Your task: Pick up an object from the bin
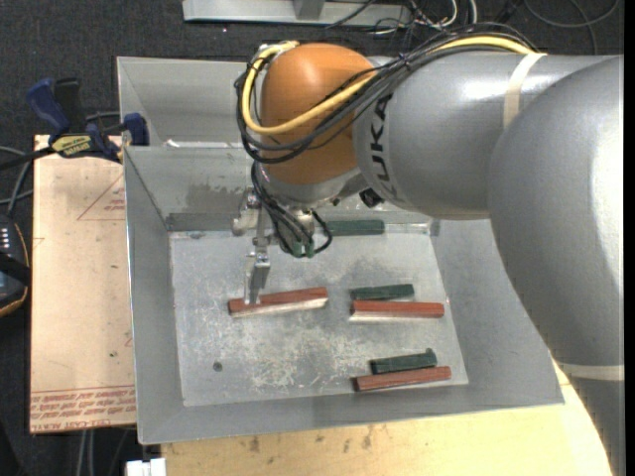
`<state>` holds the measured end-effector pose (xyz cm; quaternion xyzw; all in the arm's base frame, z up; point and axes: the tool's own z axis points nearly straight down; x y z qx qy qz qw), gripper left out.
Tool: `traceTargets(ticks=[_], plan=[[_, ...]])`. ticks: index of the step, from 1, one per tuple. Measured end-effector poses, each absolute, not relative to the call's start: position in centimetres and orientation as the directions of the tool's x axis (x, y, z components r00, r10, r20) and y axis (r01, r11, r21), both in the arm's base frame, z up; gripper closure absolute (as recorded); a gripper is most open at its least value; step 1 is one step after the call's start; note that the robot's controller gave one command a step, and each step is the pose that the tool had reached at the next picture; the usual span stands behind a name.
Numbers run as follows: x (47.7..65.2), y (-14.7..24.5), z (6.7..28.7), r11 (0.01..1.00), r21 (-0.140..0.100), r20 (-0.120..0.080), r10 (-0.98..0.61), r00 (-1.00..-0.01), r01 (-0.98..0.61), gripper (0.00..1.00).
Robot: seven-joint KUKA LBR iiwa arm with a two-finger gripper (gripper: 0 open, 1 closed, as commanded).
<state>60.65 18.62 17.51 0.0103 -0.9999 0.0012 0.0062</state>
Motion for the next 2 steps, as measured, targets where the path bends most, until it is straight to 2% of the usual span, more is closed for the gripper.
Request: traceTargets(ticks=[1, 2], plan=[[57.12, 14.05, 7.76, 0.999, 0.009, -0.012, 0.049, -0.999, 0.049, 1.0], [57.12, 14.05, 7.76, 0.999, 0.009, -0.012, 0.049, -0.999, 0.049, 1.0]])
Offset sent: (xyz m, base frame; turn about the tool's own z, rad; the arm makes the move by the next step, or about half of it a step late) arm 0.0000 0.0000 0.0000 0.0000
